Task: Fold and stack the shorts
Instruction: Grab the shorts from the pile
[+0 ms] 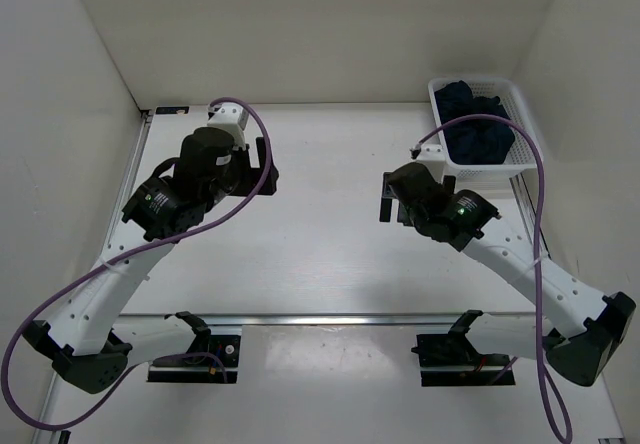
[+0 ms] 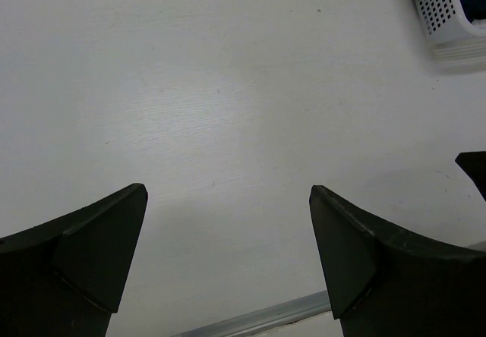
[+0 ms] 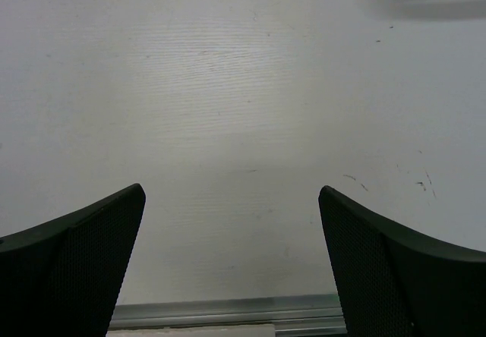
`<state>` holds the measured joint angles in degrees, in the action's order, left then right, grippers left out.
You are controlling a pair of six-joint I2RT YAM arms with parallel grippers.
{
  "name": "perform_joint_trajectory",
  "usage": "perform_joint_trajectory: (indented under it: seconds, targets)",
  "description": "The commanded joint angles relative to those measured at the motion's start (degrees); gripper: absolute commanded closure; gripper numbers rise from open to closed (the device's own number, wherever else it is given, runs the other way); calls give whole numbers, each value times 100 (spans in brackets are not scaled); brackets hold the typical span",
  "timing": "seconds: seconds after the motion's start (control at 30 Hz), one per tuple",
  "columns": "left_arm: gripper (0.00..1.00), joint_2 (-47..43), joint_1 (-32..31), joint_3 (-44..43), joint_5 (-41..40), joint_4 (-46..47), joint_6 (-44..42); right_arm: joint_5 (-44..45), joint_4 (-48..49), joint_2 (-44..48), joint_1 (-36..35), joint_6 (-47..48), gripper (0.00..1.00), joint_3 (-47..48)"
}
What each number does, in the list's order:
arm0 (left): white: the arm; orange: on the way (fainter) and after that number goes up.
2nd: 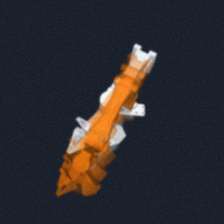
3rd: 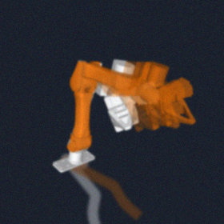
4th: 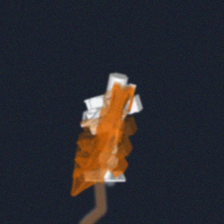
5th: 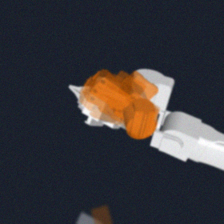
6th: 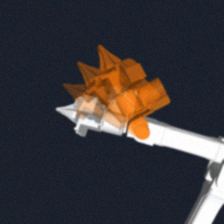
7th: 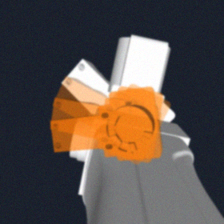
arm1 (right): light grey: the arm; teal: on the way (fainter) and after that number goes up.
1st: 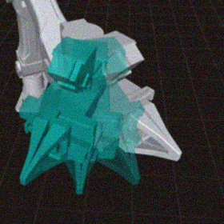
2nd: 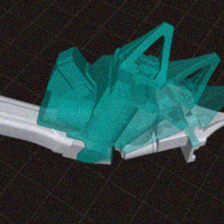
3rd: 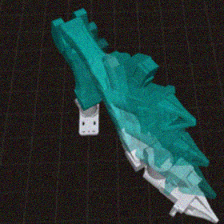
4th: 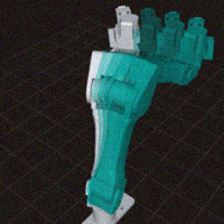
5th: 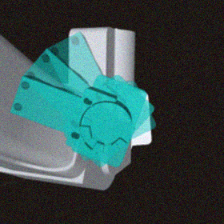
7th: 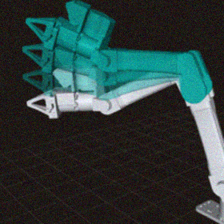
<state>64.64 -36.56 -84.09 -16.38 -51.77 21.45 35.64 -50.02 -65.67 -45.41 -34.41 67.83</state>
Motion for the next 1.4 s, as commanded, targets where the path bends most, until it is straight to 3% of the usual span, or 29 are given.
perform_joint_trajectory:
  seconds: [0.0,0.17,0.27,0.37,0.43,0.47,0.63,0.7,0.77,0.87,0.97,1.03,1.07,1.1,1.13,1.2,1.23,1.27,1.37]
  targets:
    - [0,-118,-1,-177,355,114,-203,540,-113,-7,-21,-197,0,169]
    - [0,-4,-1,-177,355,176,-317,831,-113,-261,224,30,0,379]
    - [0,127,-1,-177,355,229,-317,419,26,-638,935,451,0,764]
    - [0,416,-1,-387,513,290,-317,-221,167,-1261,2416,970,2,1292]
    - [0,566,-1,-528,513,290,-317,-1292,246,-1658,3061,1103,2,1942]
    - [0,689,-1,-642,513,290,-317,-1592,247,-2129,3569,1173,2,2188]
    - [0,1067,122,-872,443,290,-370,-2323,186,-4123,4582,1121,2,4241]
    - [0,1216,236,-941,443,290,-370,-2770,-6,-4785,4812,972,3,4964]
    - [0,1322,237,-942,-46,343,-108,-2991,-174,-5735,5085,832,3,6010]
    - [0,1376,237,-828,-793,343,139,-3116,-175,-6702,5340,682,3,6750]
    - [0,1551,298,-828,-980,457,193,-3264,-122,-7476,5481,577,4,7471]
    - [0,1718,298,-898,-981,457,193,-3414,167,-7846,5533,576,10,7630]
    - [0,1832,350,-968,-981,457,193,-3414,281,-7986,5534,524,20,7631]
    - [0,1833,351,-968,-981,457,193,-3510,369,-7988,5534,523,20,7631]
    - [0,1920,351,-1021,-981,457,193,-3511,431,-8049,5534,454,39,7631]
    - [0,1999,351,-1021,-981,457,193,-3240,510,-7805,5534,216,66,7474]
    - [0,2061,351,-1021,-1033,457,245,-3178,772,-7612,5534,216,86,7299]
    - [0,2061,351,-1021,-1034,457,324,-3099,940,-7384,5534,216,97,7071]
    - [0,2061,351,-873,-1034,457,552,-2861,1231,-6513,5429,294,100,6629]
